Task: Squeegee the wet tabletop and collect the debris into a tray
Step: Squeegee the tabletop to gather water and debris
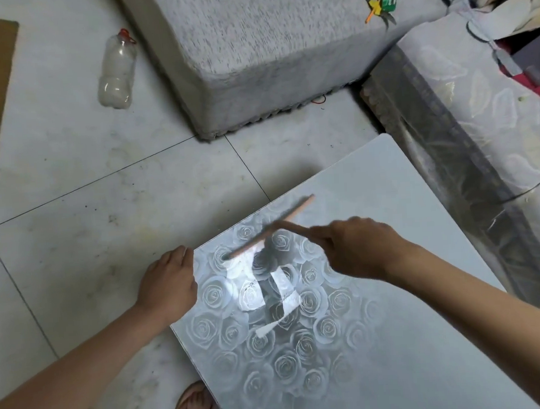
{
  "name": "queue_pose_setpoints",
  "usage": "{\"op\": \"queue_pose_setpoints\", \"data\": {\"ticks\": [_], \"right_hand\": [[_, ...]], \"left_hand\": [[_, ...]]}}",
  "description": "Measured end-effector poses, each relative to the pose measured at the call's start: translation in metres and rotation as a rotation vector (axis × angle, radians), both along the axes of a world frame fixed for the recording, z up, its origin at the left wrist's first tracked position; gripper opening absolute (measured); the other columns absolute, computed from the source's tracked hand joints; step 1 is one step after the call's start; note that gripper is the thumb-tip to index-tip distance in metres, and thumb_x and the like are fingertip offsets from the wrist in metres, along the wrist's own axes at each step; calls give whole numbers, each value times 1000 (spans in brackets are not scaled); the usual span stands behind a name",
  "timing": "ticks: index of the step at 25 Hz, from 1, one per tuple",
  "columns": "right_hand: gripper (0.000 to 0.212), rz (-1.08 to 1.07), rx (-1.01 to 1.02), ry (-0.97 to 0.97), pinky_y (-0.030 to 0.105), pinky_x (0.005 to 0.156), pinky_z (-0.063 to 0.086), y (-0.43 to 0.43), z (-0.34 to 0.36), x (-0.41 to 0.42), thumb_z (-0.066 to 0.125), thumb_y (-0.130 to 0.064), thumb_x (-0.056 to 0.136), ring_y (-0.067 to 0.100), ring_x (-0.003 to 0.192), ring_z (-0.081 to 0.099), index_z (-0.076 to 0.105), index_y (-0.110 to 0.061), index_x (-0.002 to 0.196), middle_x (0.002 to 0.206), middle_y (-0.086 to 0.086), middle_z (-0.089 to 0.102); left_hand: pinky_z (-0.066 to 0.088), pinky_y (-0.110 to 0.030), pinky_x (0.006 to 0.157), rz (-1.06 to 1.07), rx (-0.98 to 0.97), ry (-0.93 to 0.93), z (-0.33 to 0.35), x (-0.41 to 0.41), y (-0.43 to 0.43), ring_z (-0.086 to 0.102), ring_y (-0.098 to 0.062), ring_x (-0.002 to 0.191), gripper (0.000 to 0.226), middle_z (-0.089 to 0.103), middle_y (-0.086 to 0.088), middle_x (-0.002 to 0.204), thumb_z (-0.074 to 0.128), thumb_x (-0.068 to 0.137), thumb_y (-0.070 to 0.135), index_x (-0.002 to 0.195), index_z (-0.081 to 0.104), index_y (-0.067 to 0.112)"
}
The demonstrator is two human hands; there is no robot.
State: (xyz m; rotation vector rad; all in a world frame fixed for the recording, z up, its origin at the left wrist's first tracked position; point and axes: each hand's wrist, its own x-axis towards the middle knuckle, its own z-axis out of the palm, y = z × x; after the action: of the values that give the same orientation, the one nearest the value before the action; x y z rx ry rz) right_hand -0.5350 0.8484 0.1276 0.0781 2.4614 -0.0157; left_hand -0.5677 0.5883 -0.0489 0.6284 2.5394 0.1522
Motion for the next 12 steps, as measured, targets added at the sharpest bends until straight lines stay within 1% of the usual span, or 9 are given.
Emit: {"op": "queue_pose_setpoints", "data": {"ticks": [1, 2, 4, 5, 6, 7, 8, 9, 12], "right_hand": [[60, 20, 12, -45, 36, 76, 46, 6, 3, 17, 32, -24, 97, 27, 99, 60, 13, -66, 136, 114, -5, 62], [60, 19, 40, -98, 36, 78, 46, 12, 8, 35, 32, -24, 97, 26, 101, 60, 15, -65, 136, 114, -6, 62], [45, -49, 93, -174, 34, 78, 46, 19, 19, 62, 31, -27, 97, 24, 99, 61, 38, -52, 133, 109, -5, 64], [38, -86, 102, -177, 33, 77, 46, 18, 22, 66, 31, -29, 98, 24, 98, 61, 45, -47, 128, 106, -4, 65], [36, -106, 89, -148, 33, 76, 47, 13, 24, 63, 31, -31, 98, 24, 97, 61, 45, -49, 127, 105, -4, 65], [39, -108, 50, -103, 33, 76, 47, 6, 23, 55, 32, -33, 98, 24, 98, 61, 38, -55, 129, 106, -5, 66], [44, -103, 6, -59, 33, 74, 46, -4, 19, 45, 33, -33, 98, 25, 98, 61, 29, -62, 130, 106, -4, 66], [51, -89, -24, -26, 34, 71, 44, -14, 14, 35, 34, -31, 97, 27, 96, 61, 22, -66, 132, 105, -2, 66], [66, -22, -28, 27, 34, 65, 40, -36, -3, 46, 33, -24, 97, 30, 86, 61, 1, -64, 139, 95, 5, 66]], "left_hand": [[38, -34, 101, -4, -8, -6, 0, 3, -4, 43, -25, 128, 51, 45, -10, 140, 48, 89, 18, 138, 42, 3], [38, -34, 101, -1, -12, -10, 2, 6, -8, 43, -25, 129, 51, 44, -10, 141, 48, 89, 18, 138, 42, 3], [39, -36, 99, 15, -13, -7, 8, 12, -14, 44, -26, 129, 53, 45, -11, 141, 53, 88, 16, 137, 43, 2], [43, -38, 96, 15, 4, 6, 11, 16, -16, 48, -29, 126, 53, 49, -15, 137, 59, 83, 12, 134, 48, -2], [49, -41, 88, 1, 30, 12, 14, 19, -17, 56, -33, 117, 54, 55, -20, 129, 69, 74, 7, 125, 55, -6], [55, -42, 77, -30, 49, 41, 15, 22, -18, 64, -37, 104, 55, 62, -24, 117, 78, 61, 1, 113, 62, -10], [57, -42, 67, -49, 48, 72, 16, 24, -20, 67, -38, 92, 57, 65, -26, 107, 82, 49, -3, 102, 66, -12], [57, -42, 62, -52, 50, 101, 16, 25, -21, 68, -39, 87, 59, 66, -27, 102, 84, 41, -4, 97, 67, -13], [56, -45, 63, -62, 33, 132, 12, 29, -32, 68, -41, 87, 63, 66, -30, 103, 85, 37, -6, 97, 67, -15]]}}
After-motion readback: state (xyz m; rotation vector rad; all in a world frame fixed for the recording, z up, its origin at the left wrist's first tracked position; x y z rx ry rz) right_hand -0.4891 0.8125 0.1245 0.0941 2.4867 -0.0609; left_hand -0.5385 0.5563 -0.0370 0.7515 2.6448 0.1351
